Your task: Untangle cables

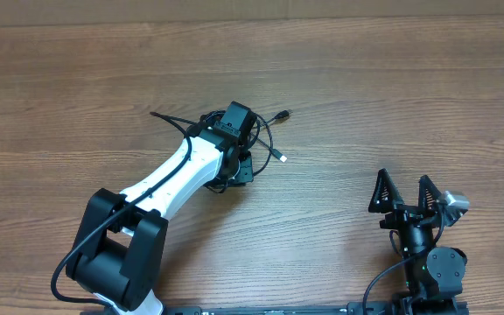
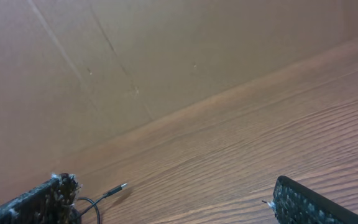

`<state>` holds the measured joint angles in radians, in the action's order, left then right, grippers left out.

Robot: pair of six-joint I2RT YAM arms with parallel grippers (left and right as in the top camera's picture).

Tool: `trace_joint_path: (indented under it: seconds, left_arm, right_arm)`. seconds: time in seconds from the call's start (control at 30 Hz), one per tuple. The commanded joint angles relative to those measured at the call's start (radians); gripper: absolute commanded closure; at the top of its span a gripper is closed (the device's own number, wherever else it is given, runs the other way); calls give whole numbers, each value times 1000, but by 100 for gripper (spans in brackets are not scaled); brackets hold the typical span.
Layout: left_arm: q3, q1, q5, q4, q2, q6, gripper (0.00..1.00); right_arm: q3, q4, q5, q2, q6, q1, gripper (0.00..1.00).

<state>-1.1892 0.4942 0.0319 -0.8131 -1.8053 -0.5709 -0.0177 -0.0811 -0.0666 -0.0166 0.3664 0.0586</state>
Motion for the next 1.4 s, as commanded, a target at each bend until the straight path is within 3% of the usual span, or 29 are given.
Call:
trace_joint_path:
  seconds: [0.0, 0.07, 0.13, 0.7, 0.93, 1.0, 1.03, 1.07, 1.37]
  left_arm:
    - [-18, 3, -14, 7, -13, -5, 60]
    - [-18, 3, -26, 14, -13, -5, 43]
    - [-18, 3, -57, 20, -13, -5, 38]
    - [-18, 4, -103, 58, -13, -6, 45]
    - [-18, 4, -114, 66, -13, -6, 55]
    - [-18, 4, -118, 66, -14, -6, 70]
    - [-18, 4, -117, 66, -14, -6, 87]
    - [-18, 4, -117, 65, -14, -6, 96]
    - [-18, 4, -117, 66, -14, -6, 95]
  right_arm:
    - [9, 4, 1, 2, 4, -4, 0]
    - [9, 4, 1, 2, 4, -4, 0]
    - [9, 4, 1, 2, 4, -4, 0]
    - [9, 4, 1, 2, 4, -4, 0]
    - [9, 4, 1, 2, 4, -4, 0]
    - [9, 4, 1, 2, 4, -4, 0]
    - [9, 4, 1, 2, 4, -4, 0]
    - [9, 4, 1, 2, 4, -4, 0]
    - [9, 4, 1, 2, 4, -4, 0]
